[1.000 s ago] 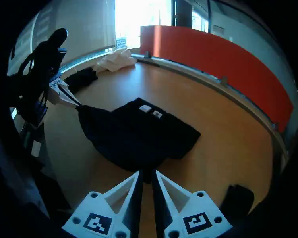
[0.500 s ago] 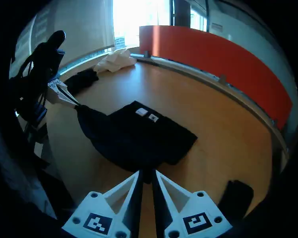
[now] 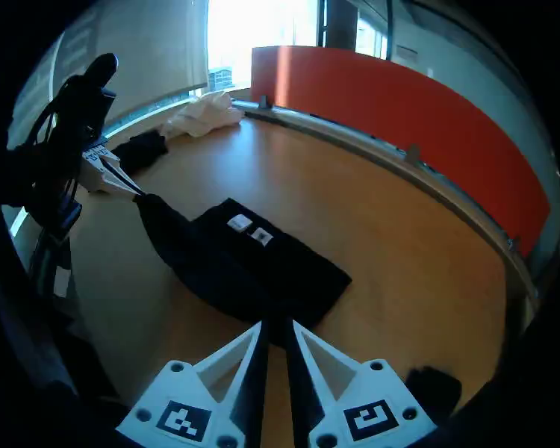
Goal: Fold towel
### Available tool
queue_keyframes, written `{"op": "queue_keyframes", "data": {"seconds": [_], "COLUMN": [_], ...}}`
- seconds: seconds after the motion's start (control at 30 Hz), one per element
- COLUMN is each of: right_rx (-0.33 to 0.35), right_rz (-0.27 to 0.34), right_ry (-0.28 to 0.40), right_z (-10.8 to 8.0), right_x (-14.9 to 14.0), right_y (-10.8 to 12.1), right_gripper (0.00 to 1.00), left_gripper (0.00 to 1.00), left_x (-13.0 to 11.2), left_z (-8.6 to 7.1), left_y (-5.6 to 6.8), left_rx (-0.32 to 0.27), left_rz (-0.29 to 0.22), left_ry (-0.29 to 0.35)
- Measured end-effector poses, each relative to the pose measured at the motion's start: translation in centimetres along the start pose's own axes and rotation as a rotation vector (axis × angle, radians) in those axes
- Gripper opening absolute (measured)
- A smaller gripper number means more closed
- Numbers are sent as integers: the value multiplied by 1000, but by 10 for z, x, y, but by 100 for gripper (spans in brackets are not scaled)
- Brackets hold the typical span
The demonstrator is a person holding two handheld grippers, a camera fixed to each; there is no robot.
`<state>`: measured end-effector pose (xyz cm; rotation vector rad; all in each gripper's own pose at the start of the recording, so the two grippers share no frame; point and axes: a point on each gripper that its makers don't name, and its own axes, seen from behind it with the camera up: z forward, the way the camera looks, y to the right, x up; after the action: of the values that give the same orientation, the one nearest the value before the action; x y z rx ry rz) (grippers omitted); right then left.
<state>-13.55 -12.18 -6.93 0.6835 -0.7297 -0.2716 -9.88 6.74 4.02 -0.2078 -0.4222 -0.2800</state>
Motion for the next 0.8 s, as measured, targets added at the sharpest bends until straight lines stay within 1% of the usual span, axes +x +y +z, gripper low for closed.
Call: {"op": "queue_keyframes", "data": {"seconds": [0.17, 0.27, 0.5, 0.8], "right_rx": [8, 10, 14, -4], "right_rz": [18, 28, 43, 69], "right_ry": [-13, -20, -45, -62], "right_z": [16, 24, 44, 67], "right_x": [4, 5, 1, -5], "right_y": [12, 18, 31, 45], "right_gripper": [15, 15, 15, 16], "left_gripper": [3, 3, 3, 3], "left_x": [12, 16, 17, 21], "left_z": [16, 28, 53, 79], "left_y": [-10, -17, -28, -40], "left_rx": [-2, -1, -1, 1], "left_rz": [-17, -23, -34, -46], "left_ry": [3, -3, -31, -47]}}
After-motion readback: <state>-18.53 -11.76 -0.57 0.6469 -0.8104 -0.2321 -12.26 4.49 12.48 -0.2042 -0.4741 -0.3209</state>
